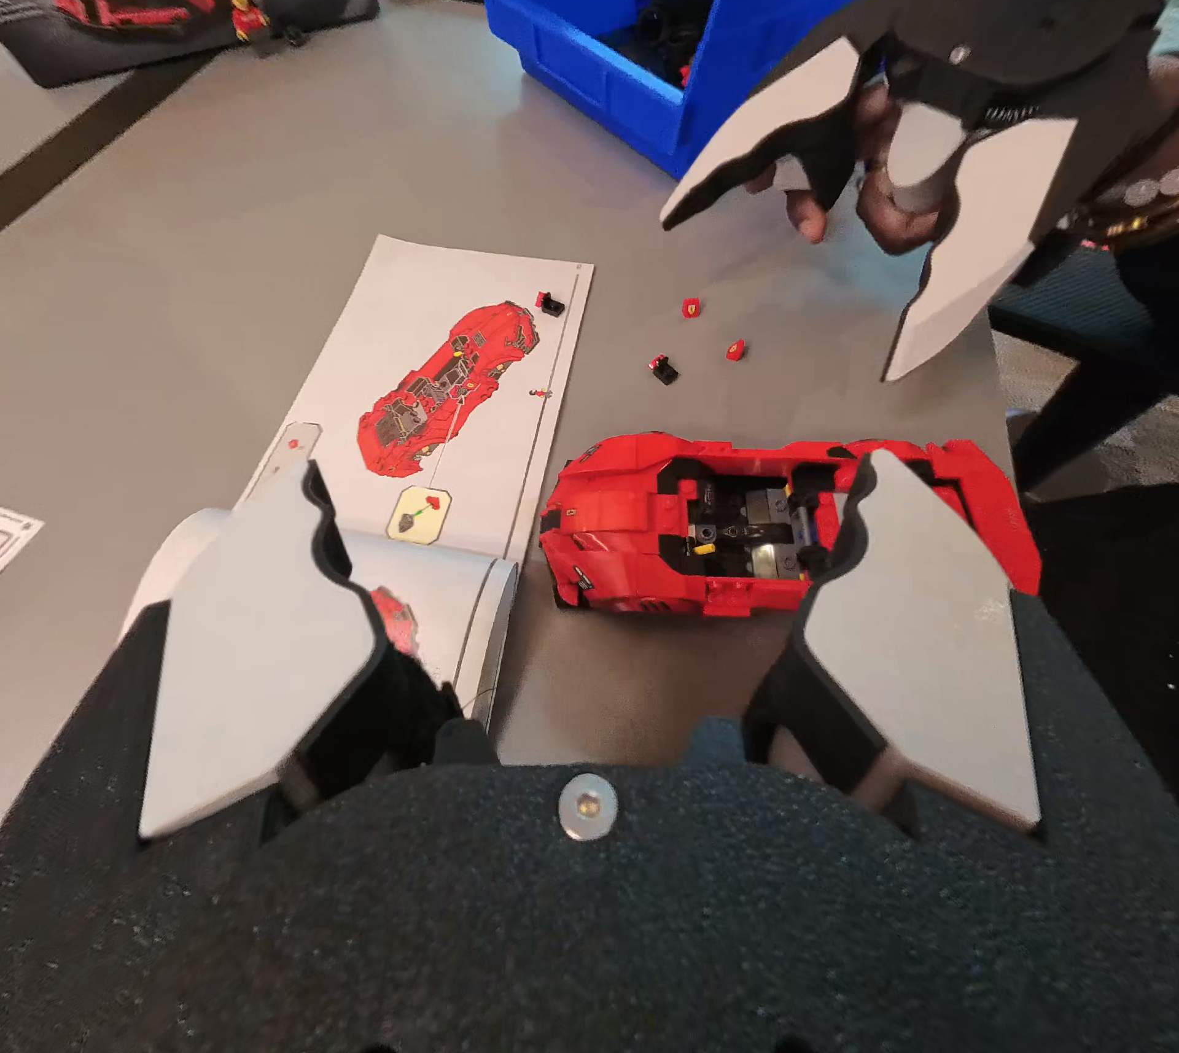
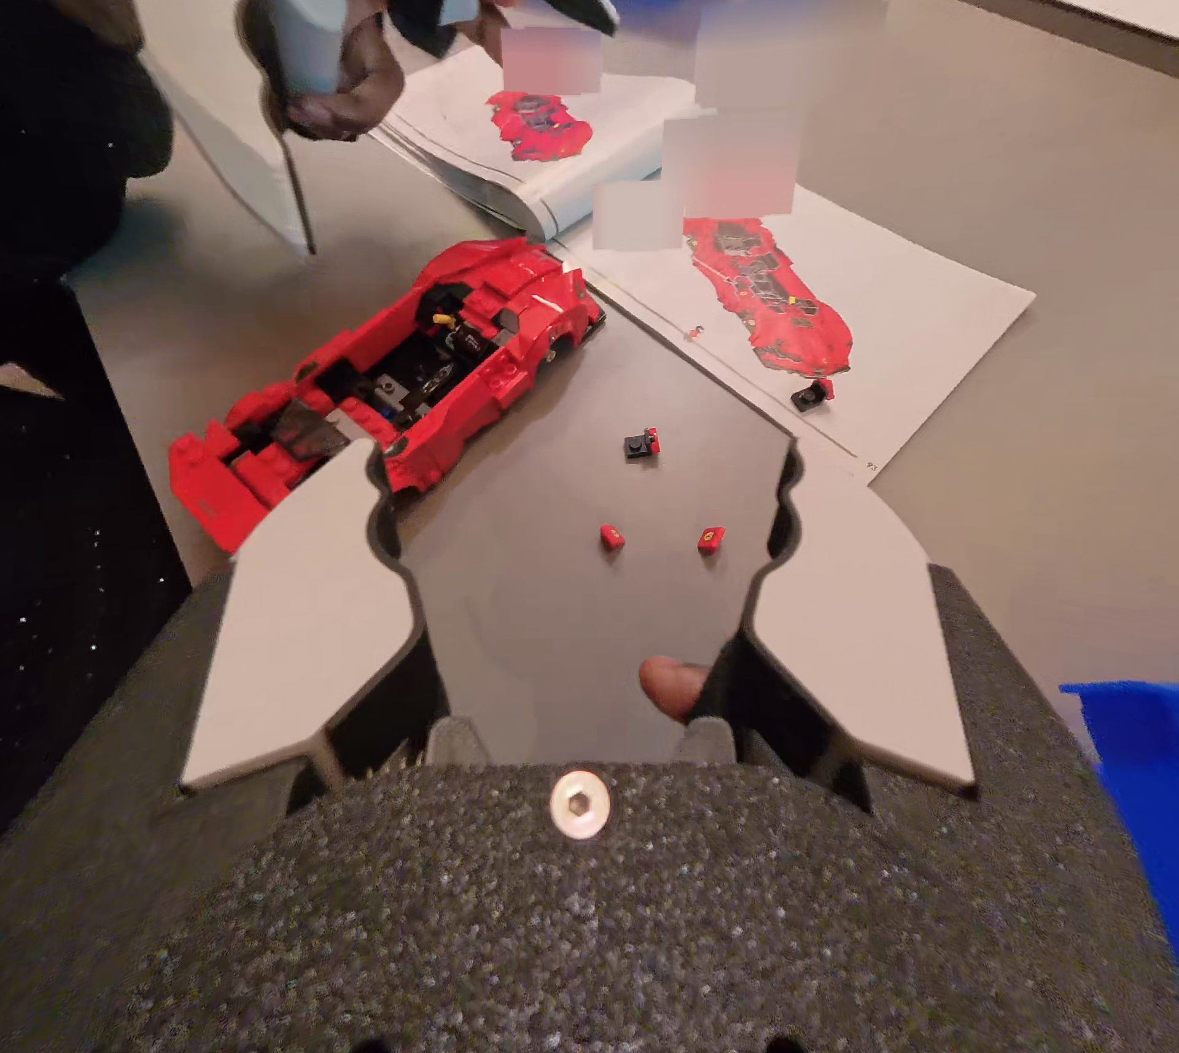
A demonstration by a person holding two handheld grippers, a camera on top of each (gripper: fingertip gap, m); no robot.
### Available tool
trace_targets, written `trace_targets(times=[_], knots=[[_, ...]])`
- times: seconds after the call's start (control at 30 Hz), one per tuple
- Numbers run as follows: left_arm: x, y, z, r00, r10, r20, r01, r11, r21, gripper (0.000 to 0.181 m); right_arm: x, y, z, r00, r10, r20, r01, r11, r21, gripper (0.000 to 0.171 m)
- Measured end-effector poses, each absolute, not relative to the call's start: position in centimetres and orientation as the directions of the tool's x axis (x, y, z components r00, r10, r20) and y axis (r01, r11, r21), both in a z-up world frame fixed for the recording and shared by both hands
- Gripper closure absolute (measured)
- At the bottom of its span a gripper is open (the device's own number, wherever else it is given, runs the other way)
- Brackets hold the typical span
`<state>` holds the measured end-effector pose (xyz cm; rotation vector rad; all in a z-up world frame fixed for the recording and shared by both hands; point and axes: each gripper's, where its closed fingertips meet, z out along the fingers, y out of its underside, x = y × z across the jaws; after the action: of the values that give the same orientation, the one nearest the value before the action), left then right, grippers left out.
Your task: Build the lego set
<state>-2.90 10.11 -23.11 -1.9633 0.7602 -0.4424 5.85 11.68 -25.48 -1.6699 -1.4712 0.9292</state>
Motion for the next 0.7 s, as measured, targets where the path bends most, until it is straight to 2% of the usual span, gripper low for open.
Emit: trace_targets(times=[0.13,0.2,0.33,0.47,0.6,0.7], knots=[[-3.7,10.1,-22.0,0.805,-0.593,-0.020,-0.272,-0.339,-0.901,0.035,5.6,12.2,-26.1,0.153,0.987,-0.054,0.498,-0.124,-0.858,0.031],[-4.5,9.8,-21.5,0.835,-0.549,-0.032,-0.252,-0.330,-0.910,0.035,5.4,12.4,-26.0,0.179,0.983,-0.045,0.493,-0.129,-0.860,0.024],[-5.5,8.9,-20.8,0.856,-0.513,-0.063,-0.252,-0.308,-0.917,0.035,4.5,12.8,-25.2,0.224,0.973,-0.063,0.445,-0.160,-0.881,0.025],[-6.5,8.9,-20.3,0.881,-0.468,-0.064,-0.237,-0.322,-0.917,0.035,4.2,14.7,-24.1,0.326,0.945,-0.012,0.370,-0.139,-0.919,0.032],[-8.4,9.1,-20.3,0.919,-0.386,-0.077,-0.226,-0.357,-0.906,0.035,4.2,15.9,-23.9,0.413,0.909,-0.058,0.285,-0.190,-0.939,0.037],[-9.8,9.0,-19.6,0.944,-0.322,-0.070,-0.188,-0.349,-0.918,0.035,4.1,15.7,-24.2,0.419,0.906,-0.054,0.311,-0.199,-0.929,0.037]])
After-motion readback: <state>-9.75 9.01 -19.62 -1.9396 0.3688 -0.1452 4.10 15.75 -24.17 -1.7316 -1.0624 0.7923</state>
